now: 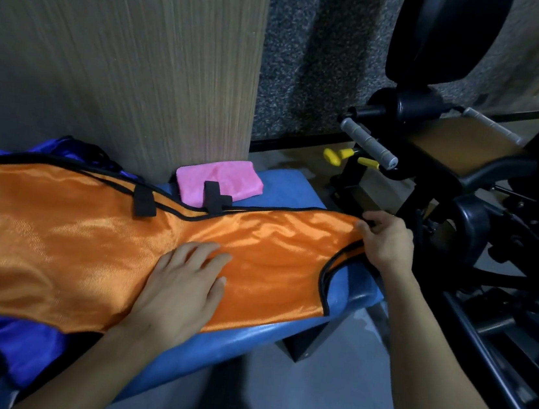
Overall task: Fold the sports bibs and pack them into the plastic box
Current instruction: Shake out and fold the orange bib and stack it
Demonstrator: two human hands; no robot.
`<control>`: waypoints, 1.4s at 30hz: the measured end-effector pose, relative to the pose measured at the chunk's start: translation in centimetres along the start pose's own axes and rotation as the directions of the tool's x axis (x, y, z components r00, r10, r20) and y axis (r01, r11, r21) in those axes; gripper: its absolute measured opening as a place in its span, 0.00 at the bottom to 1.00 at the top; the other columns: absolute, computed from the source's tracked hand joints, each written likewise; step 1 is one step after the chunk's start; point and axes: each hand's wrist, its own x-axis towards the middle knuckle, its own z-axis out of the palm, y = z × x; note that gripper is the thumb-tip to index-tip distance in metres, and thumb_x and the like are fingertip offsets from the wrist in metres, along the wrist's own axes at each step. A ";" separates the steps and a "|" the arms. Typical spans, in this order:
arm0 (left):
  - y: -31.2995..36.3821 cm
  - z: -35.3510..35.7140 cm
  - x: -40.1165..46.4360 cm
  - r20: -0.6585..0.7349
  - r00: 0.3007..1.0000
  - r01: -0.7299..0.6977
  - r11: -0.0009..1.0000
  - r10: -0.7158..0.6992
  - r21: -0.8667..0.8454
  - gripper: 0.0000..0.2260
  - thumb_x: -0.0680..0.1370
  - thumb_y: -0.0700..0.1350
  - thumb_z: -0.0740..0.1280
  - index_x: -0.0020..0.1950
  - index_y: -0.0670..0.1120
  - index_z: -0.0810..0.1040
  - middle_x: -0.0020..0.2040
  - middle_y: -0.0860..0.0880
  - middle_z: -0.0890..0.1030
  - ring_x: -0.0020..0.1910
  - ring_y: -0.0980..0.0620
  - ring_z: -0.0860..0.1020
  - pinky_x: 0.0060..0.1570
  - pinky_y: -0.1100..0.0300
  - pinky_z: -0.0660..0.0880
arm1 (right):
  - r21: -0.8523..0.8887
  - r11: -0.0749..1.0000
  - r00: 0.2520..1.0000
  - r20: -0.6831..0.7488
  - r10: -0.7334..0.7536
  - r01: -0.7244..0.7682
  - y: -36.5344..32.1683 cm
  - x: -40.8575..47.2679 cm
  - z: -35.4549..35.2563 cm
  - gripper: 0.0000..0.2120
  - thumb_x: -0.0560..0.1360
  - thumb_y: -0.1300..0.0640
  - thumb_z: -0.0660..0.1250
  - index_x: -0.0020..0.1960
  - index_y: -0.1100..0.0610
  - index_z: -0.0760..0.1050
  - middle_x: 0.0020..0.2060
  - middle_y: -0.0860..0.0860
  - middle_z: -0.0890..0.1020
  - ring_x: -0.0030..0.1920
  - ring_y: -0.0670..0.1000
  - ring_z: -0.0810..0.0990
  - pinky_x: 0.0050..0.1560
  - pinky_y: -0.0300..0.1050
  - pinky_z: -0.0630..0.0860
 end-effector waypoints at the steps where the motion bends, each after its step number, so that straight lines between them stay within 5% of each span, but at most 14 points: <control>1: 0.0 0.0 0.0 0.004 1.000 0.001 1.000 -0.001 -0.003 0.25 0.80 0.57 0.49 0.72 0.54 0.74 0.72 0.55 0.71 0.70 0.49 0.69 0.67 0.48 0.69 | -0.011 1.000 1.000 0.018 0.014 -0.014 0.2 -0.3 0.2 0.10 0.77 0.47 0.72 0.56 0.48 0.83 0.47 0.52 0.85 0.52 0.56 0.83 0.55 0.52 0.80; 5: -0.1 0.0 -0.1 0.002 1.000 0.001 1.000 -0.001 -0.013 0.25 0.81 0.57 0.48 0.73 0.54 0.73 0.72 0.55 0.71 0.71 0.50 0.68 0.69 0.48 0.68 | -0.032 0.996 0.995 0.058 0.087 -0.085 0.6 -0.7 0.8 0.07 0.77 0.47 0.73 0.48 0.51 0.81 0.42 0.52 0.83 0.48 0.56 0.82 0.51 0.52 0.80; 11: 0.0 0.0 -0.2 0.011 1.000 -0.008 0.999 0.009 -0.032 0.27 0.80 0.58 0.46 0.74 0.55 0.71 0.74 0.55 0.68 0.73 0.51 0.66 0.71 0.49 0.66 | 0.209 0.901 0.900 0.307 0.308 -0.380 -0.1 -0.9 0.9 0.18 0.74 0.43 0.75 0.42 0.58 0.79 0.44 0.55 0.83 0.48 0.57 0.81 0.57 0.55 0.79; 20: 2.4 -0.2 -0.1 -0.108 0.963 -0.262 0.947 0.245 -0.186 0.15 0.81 0.54 0.58 0.64 0.56 0.77 0.66 0.60 0.72 0.67 0.55 0.70 0.63 0.52 0.72 | 0.336 0.915 0.975 0.076 0.210 -0.223 -0.7 -0.8 0.6 0.13 0.71 0.46 0.77 0.37 0.54 0.79 0.37 0.56 0.85 0.41 0.58 0.85 0.46 0.56 0.84; 25: 8.2 -1.0 2.3 -0.020 0.884 -0.463 0.870 0.467 -0.171 0.18 0.82 0.59 0.60 0.71 0.59 0.71 0.66 0.58 0.68 0.66 0.54 0.66 0.63 0.56 0.67 | 0.302 0.949 0.995 -0.026 0.097 -0.085 -1.5 -1.1 -0.2 0.13 0.76 0.50 0.74 0.42 0.59 0.79 0.33 0.51 0.80 0.32 0.47 0.77 0.25 0.31 0.69; 35: 12.6 -0.5 4.9 0.000 0.848 -0.530 0.846 0.531 0.056 0.09 0.80 0.55 0.67 0.55 0.52 0.76 0.58 0.51 0.70 0.58 0.46 0.68 0.55 0.50 0.70 | 0.284 0.959 0.993 -0.111 0.026 0.007 -1.9 -1.1 -0.6 0.10 0.76 0.51 0.73 0.40 0.54 0.78 0.34 0.48 0.82 0.38 0.46 0.80 0.36 0.38 0.73; 42: 12.8 -1.1 5.1 0.046 0.869 -0.494 0.864 0.492 0.098 0.10 0.83 0.53 0.63 0.59 0.49 0.75 0.61 0.50 0.69 0.59 0.46 0.66 0.54 0.50 0.68 | 0.333 0.941 0.992 -0.129 -0.010 0.053 -2.8 -0.6 -1.9 0.08 0.76 0.50 0.73 0.42 0.53 0.81 0.35 0.47 0.84 0.36 0.45 0.82 0.38 0.39 0.76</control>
